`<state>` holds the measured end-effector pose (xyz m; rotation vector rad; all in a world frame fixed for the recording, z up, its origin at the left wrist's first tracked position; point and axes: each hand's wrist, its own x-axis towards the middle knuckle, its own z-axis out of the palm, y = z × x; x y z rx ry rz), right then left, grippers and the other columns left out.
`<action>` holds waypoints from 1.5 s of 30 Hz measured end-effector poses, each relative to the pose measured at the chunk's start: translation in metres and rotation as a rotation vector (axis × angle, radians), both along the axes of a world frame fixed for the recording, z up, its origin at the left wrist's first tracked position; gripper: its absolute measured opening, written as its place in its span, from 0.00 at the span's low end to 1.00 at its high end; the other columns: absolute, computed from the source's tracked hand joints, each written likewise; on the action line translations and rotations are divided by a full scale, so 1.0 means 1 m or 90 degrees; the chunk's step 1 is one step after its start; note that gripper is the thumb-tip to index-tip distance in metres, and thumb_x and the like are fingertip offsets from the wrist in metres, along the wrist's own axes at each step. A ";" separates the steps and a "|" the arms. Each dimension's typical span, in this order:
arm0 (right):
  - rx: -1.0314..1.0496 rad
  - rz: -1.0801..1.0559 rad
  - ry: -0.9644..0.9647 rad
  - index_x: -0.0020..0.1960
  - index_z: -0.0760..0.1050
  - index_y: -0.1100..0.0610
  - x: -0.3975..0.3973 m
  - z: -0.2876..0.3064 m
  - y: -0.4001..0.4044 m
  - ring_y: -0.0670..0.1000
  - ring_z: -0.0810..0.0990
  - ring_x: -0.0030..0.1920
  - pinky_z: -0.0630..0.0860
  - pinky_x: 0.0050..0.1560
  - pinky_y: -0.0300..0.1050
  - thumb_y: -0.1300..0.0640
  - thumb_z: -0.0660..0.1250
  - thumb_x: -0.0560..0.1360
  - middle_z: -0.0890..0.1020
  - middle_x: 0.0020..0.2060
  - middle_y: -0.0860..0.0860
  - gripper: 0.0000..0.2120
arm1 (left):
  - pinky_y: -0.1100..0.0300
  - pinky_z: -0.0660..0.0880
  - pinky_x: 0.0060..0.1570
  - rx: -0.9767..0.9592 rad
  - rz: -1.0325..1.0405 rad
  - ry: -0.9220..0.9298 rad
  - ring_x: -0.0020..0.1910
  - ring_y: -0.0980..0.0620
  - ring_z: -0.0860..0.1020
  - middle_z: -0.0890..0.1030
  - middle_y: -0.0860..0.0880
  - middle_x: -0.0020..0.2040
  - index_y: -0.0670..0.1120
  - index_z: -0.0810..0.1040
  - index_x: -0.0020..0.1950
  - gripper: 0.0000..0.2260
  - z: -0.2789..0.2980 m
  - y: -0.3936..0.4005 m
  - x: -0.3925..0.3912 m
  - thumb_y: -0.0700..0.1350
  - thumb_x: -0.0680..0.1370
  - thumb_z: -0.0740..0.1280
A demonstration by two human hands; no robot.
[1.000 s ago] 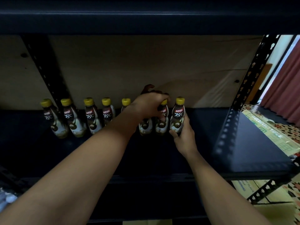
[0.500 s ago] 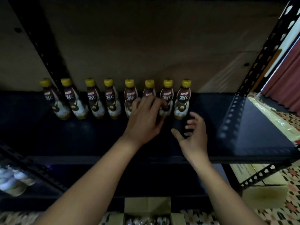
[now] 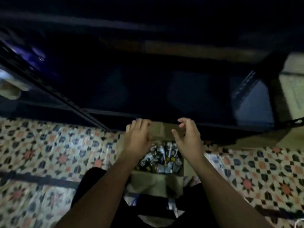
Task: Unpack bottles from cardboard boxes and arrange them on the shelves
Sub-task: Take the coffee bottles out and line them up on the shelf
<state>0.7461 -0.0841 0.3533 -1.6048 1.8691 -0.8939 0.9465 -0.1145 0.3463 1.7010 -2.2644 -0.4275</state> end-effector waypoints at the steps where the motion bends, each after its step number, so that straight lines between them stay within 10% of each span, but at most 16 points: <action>1: 0.034 0.004 0.022 0.62 0.73 0.57 0.000 -0.036 0.004 0.46 0.74 0.50 0.72 0.52 0.39 0.59 0.72 0.77 0.73 0.51 0.49 0.16 | 0.49 0.69 0.52 0.038 0.007 -0.022 0.53 0.41 0.75 0.77 0.47 0.54 0.46 0.76 0.60 0.15 -0.034 0.003 0.004 0.42 0.74 0.70; 16: 0.552 0.181 0.169 0.74 0.67 0.54 0.007 -0.411 0.077 0.61 0.74 0.67 0.70 0.70 0.50 0.56 0.69 0.77 0.76 0.67 0.57 0.26 | 0.49 0.71 0.68 0.592 0.111 -0.075 0.70 0.39 0.73 0.74 0.39 0.72 0.46 0.63 0.80 0.32 -0.412 0.053 0.032 0.45 0.79 0.72; 21: 0.625 0.247 0.146 0.69 0.71 0.55 -0.003 -0.448 0.090 0.50 0.76 0.65 0.64 0.59 0.27 0.59 0.61 0.84 0.79 0.64 0.50 0.14 | 0.50 0.71 0.69 0.578 0.140 -0.111 0.70 0.40 0.73 0.74 0.41 0.72 0.46 0.69 0.76 0.31 -0.446 0.066 0.045 0.48 0.75 0.76; 26: 0.670 0.281 0.178 0.76 0.63 0.43 -0.003 -0.463 0.089 0.64 0.67 0.72 0.67 0.72 0.56 0.41 0.68 0.73 0.68 0.72 0.59 0.34 | 0.48 0.69 0.71 0.599 0.142 -0.134 0.72 0.40 0.71 0.72 0.40 0.73 0.42 0.70 0.75 0.34 -0.462 0.068 0.041 0.51 0.73 0.78; 34: 0.634 0.289 0.135 0.62 0.70 0.47 -0.006 -0.461 0.086 0.58 0.71 0.63 0.71 0.65 0.54 0.45 0.72 0.75 0.70 0.60 0.53 0.20 | 0.43 0.73 0.67 0.595 0.130 -0.053 0.67 0.38 0.74 0.74 0.41 0.72 0.50 0.68 0.76 0.34 -0.469 0.073 0.044 0.62 0.73 0.68; 40: 0.593 0.316 0.114 0.63 0.69 0.50 -0.009 -0.453 0.086 0.51 0.72 0.53 0.66 0.51 0.43 0.41 0.72 0.75 0.72 0.59 0.53 0.23 | 0.51 0.77 0.62 0.508 0.209 0.045 0.61 0.43 0.79 0.81 0.43 0.63 0.46 0.75 0.67 0.24 -0.444 0.069 0.046 0.49 0.74 0.76; 45: 0.585 0.304 0.059 0.60 0.73 0.50 -0.016 -0.445 0.085 0.51 0.75 0.56 0.71 0.51 0.45 0.35 0.71 0.73 0.75 0.59 0.53 0.25 | 0.47 0.75 0.66 0.432 0.054 0.102 0.67 0.45 0.76 0.76 0.45 0.71 0.61 0.63 0.79 0.32 -0.433 0.070 0.052 0.49 0.78 0.73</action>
